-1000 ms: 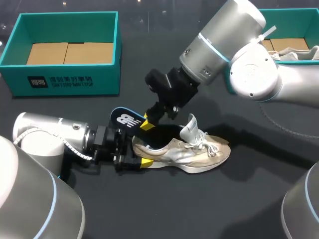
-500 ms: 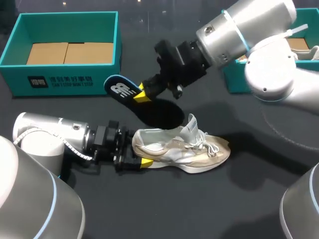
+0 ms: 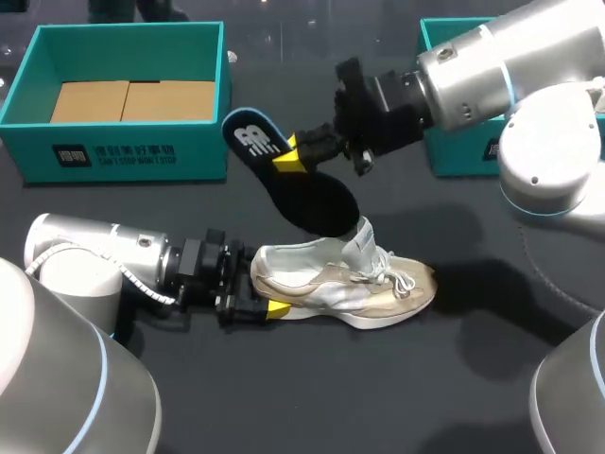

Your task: Take the shoe out of the shoebox, open the shoe tongue, remove and reinsert the insole, then place the shoe into the shoebox

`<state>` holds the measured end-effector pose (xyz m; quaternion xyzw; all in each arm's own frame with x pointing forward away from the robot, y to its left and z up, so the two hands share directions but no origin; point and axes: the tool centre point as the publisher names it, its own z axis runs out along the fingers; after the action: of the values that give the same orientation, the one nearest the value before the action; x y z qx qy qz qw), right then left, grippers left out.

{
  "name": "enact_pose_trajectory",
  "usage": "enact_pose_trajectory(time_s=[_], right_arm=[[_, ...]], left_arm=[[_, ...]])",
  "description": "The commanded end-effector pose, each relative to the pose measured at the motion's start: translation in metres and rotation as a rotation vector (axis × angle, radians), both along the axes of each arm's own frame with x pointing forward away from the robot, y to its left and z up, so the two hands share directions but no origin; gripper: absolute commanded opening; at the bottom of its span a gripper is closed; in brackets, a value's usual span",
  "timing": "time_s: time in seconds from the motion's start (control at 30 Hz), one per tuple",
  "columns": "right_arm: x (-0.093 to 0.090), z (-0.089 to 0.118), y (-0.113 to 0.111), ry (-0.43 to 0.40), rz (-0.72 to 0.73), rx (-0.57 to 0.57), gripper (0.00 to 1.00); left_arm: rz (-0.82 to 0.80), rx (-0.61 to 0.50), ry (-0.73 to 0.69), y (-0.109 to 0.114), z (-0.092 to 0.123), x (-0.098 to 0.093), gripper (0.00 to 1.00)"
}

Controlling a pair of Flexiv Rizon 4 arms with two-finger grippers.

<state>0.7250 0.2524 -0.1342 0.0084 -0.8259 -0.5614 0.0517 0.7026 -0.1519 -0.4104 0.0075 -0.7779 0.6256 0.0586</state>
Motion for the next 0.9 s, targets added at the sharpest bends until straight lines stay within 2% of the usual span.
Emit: enact_pose_trajectory(time_s=[0.03,0.5,0.67,0.73,0.9], right_arm=[[-0.016,0.021,-0.029,-0.006,-0.042,0.122,0.00],[-0.016,0.021,-0.029,-0.006,-0.042,0.122,0.00],[-0.019,0.034,-0.034,0.065,-0.033,0.177,0.00],[-0.028,0.043,-0.044,0.122,-0.059,0.270,0.00],[-0.032,0.045,-0.049,0.138,-0.075,0.247,0.00]], left_arm=[[0.001,0.001,0.000,-0.001,-0.004,0.001,0.00],[0.001,0.001,0.000,-0.001,-0.004,0.001,0.00],[0.001,0.001,0.000,-0.001,-0.004,0.001,0.00],[0.001,0.001,0.000,-0.001,-0.004,0.001,0.00],[0.001,0.001,0.000,-0.001,-0.004,0.001,0.00]])
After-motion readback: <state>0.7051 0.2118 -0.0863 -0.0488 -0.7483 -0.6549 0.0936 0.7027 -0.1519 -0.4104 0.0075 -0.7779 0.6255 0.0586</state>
